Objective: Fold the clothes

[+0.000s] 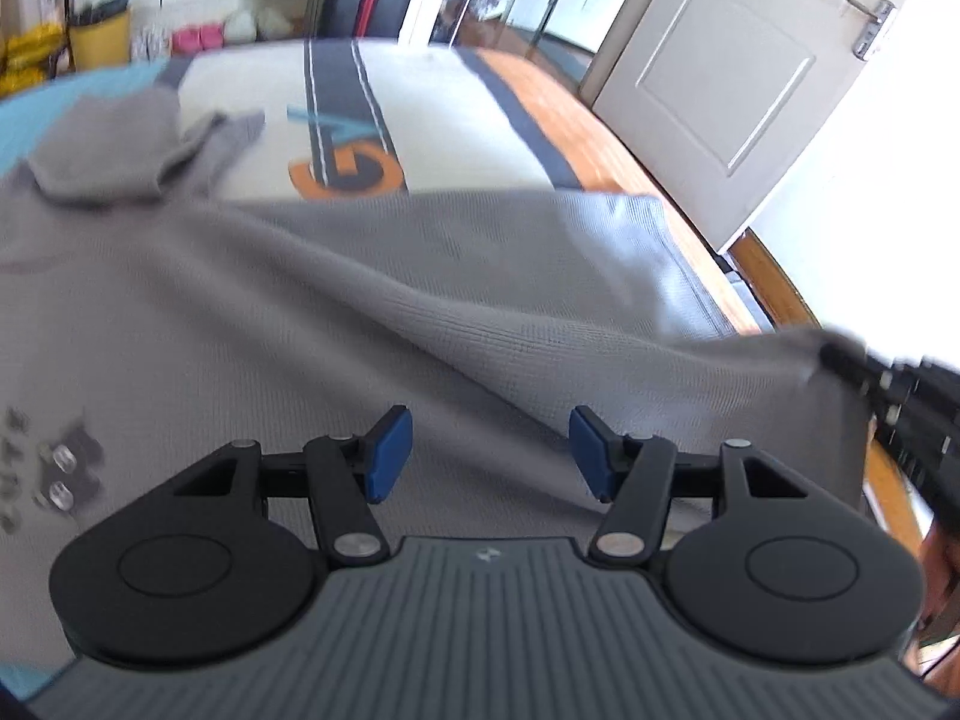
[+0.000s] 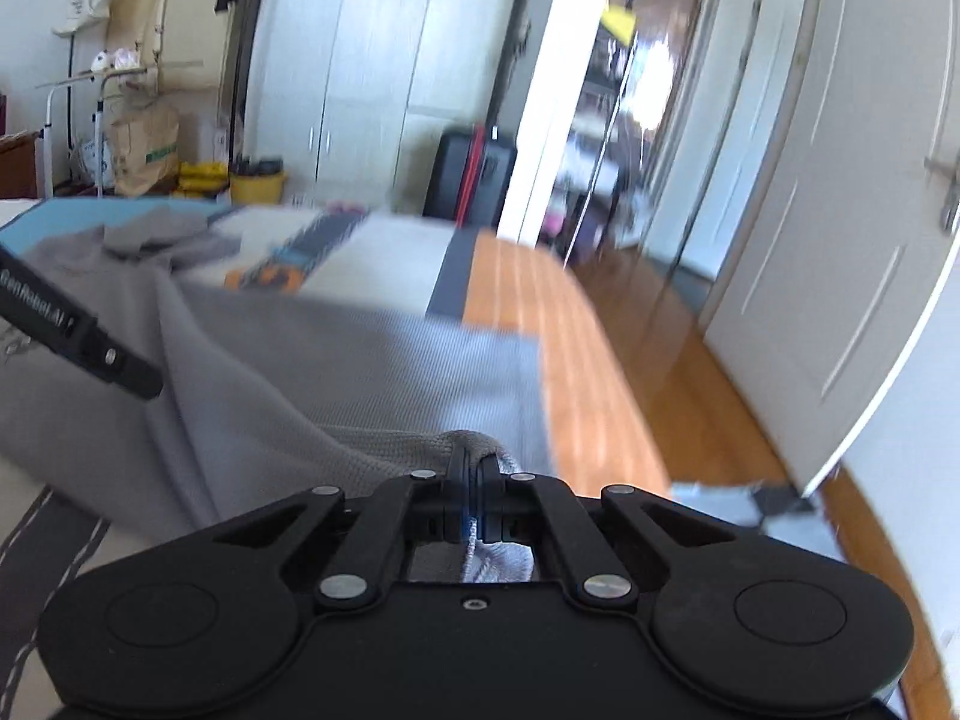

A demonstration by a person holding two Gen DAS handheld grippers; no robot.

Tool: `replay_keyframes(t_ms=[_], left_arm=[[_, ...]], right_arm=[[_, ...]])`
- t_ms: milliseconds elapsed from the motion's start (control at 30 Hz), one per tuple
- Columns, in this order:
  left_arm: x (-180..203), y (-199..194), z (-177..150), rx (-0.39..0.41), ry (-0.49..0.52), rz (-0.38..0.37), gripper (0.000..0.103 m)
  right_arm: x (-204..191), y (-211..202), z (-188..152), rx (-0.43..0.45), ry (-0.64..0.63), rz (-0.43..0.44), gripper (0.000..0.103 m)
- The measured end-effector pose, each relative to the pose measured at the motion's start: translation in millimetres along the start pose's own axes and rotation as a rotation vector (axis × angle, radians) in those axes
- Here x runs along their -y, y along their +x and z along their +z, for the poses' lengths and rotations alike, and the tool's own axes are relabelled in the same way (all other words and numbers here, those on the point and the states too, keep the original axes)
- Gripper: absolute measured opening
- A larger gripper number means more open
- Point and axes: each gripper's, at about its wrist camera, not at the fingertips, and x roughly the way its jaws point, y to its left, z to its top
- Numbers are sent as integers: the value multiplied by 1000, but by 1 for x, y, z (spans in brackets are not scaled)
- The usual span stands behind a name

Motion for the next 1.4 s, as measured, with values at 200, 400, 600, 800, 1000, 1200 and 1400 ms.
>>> replay_keyframes(t_ms=[200,400,600,800,1000,1200,1400], left_arm=[[-26,-7,4,26,14,84,60],[-52,-7,-3,16,-79,94,60],[-73,-3,-25,-33,-149,95,60],[-100,-36,-55,-28,-242,179,63],[-128,-75,-84,-14,-340,274,64],[-168,-119,-115,116,-531,304,64],[-197,-124,-132,135,-627,313,64]], right_arm=[[17,27,45,81,-83,-17,1],[39,79,104,159,-106,-66,0],[53,157,99,-83,-8,-85,7],[56,122,65,-135,155,-62,23],[45,25,13,-138,326,191,42],[32,-10,-69,-308,560,418,50],[45,8,-111,-271,884,469,51]])
